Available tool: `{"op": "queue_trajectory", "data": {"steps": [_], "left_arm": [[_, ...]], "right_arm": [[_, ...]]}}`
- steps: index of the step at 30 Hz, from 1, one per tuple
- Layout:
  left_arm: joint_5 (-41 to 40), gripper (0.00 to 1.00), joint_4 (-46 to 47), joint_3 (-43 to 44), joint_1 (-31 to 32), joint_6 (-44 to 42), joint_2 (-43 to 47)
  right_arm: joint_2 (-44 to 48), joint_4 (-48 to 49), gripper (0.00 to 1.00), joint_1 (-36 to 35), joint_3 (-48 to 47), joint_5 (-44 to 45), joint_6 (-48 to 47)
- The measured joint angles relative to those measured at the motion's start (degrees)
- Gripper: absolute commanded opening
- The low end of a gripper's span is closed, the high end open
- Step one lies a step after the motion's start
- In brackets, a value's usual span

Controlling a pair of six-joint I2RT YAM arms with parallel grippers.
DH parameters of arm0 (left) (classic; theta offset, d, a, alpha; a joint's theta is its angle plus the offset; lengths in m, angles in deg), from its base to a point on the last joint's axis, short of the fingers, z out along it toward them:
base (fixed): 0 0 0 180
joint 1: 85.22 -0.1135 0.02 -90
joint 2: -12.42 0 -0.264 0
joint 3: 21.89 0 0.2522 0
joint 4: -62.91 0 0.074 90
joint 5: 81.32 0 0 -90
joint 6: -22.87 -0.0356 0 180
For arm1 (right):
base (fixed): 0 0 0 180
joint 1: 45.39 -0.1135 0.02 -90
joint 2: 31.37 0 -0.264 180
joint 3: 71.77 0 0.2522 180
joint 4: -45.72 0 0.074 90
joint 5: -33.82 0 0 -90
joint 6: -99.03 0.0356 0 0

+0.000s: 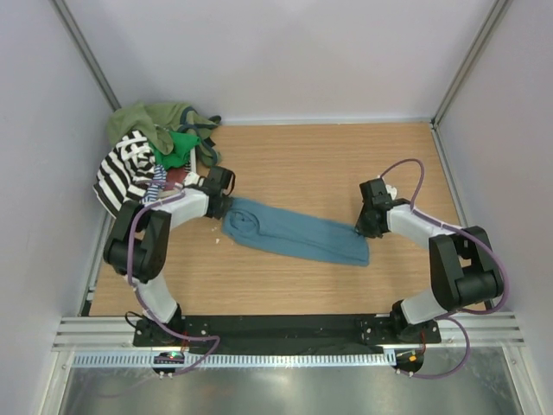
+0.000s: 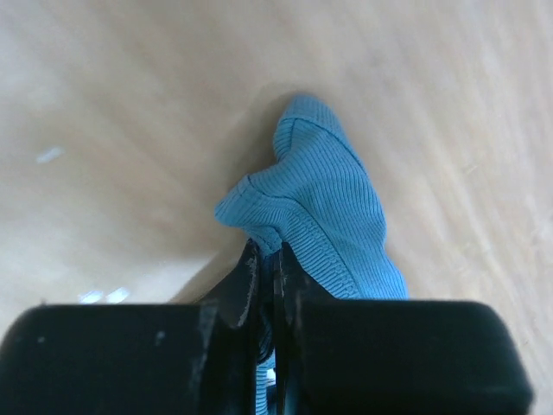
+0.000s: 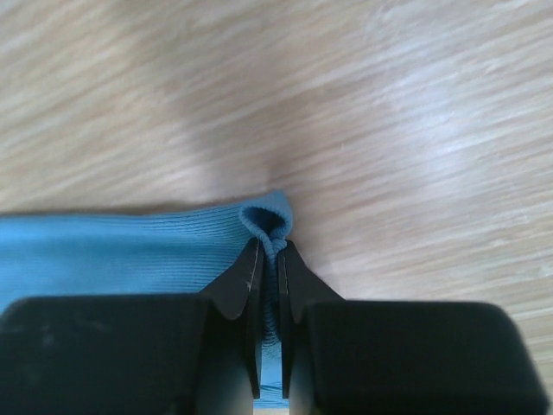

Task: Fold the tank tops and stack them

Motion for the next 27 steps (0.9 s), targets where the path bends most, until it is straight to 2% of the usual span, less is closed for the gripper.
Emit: {"op": "queue_trajectory", "data": {"steps": [7,14,17,18,19,20,21,24,27], "left_arm": [[2.9,0.00,0.7,18.5,-0.2,-6.4,-14.3],[13.3,0.00,4.1,44.0,1.7,-10.9,-33.0],[18.5,0.00,6.3,57.3,3.8,-11.6,-42.6],[19.8,0.02,6.5,61.3,4.6,-11.9,-45.1],[21.0,0.09,6.8,64.8,5.5,-12.1,-47.6],[22.1,0.19,6.9,68.0,6.5,-12.3,-49.7],[23.3,0.45,7.0,70.8,7.3,-12.6,-51.6],[25.7,0.85,9.9,73.2,9.3,-13.2,-52.6],[26.6,0.91,10.4,71.3,9.9,-15.3,-50.6]], "right_arm": [[7.4,-0.9,0.07,-7.4,5.7,-2.1,2.3],[12.4,0.9,0.09,-25.3,11.7,-7.1,11.0],[12.5,2.8,0.17,-31.9,12.0,-8.2,15.0],[12.5,3.5,0.25,-34.2,12.0,-8.4,16.3],[12.5,4.4,0.31,-35.9,12.0,-9.1,17.4],[12.5,5.2,0.42,-37.2,12.0,-9.6,18.3],[12.5,5.5,0.46,-38.3,12.0,-10.3,18.9],[12.7,5.0,0.60,-39.2,11.7,-9.7,19.6],[14.4,2.0,0.64,-38.9,10.8,-6.4,19.5]]}}
